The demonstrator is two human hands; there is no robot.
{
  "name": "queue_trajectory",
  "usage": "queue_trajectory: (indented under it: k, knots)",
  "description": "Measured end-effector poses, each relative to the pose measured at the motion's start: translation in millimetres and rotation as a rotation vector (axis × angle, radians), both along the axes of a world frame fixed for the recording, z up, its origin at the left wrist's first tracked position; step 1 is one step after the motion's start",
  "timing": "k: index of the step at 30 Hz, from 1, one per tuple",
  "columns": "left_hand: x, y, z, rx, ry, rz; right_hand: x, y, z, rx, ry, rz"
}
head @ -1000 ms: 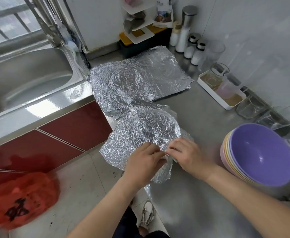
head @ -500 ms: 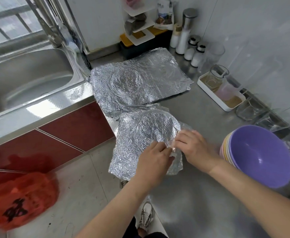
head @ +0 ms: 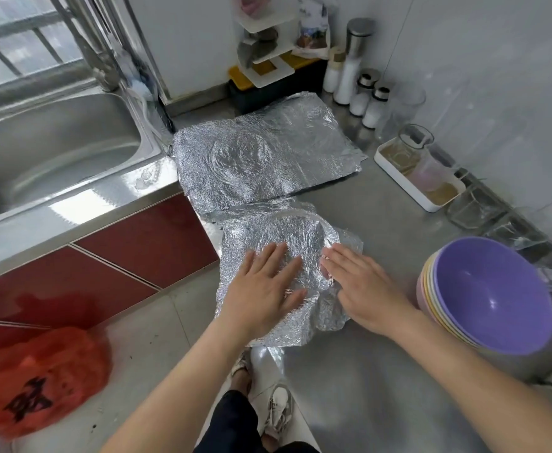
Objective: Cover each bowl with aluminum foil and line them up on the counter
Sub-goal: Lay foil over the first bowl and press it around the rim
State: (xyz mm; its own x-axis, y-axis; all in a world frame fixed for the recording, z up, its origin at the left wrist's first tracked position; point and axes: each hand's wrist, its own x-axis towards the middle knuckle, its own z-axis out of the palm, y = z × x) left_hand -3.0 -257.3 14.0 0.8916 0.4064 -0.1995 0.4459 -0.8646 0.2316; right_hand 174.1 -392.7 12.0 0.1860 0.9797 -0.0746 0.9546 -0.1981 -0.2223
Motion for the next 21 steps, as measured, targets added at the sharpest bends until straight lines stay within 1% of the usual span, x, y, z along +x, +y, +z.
queue_trajectory:
  k: [2, 6, 7, 12, 15, 21]
  knots:
    - [-1.9, -0.5, -0.2, -0.024, -0.074, 0.015, -0.6, 0.8, 3.2, 0.046, 0.031, -0.017]
    - [-10.4, -3.0, -4.6, -0.008, -0.382, -0.045, -7.3, 1.7, 8.9, 0.224, 0.151, -0.023]
    - [-12.4, -4.4, -6.1, -0.009, -0.424, -0.063, -9.4, 1.8, 9.0, 0.246, 0.179, 0.002]
    - [-17.0, -10.8, -10.7, -0.032, -0.432, -0.04, -11.8, 1.1, 1.1, 0.22, 0.241, 0.057]
    - [-17.9, -10.3, -12.1, 0.019, -0.442, -0.034, -11.5, 0.6, 0.3, 0.238, 0.25, 0.075]
    - [-12.7, -15.3, -15.4, 0.139, -0.475, -0.062, -11.1, 1.9, -5.5, 0.284, 0.1, 0.161]
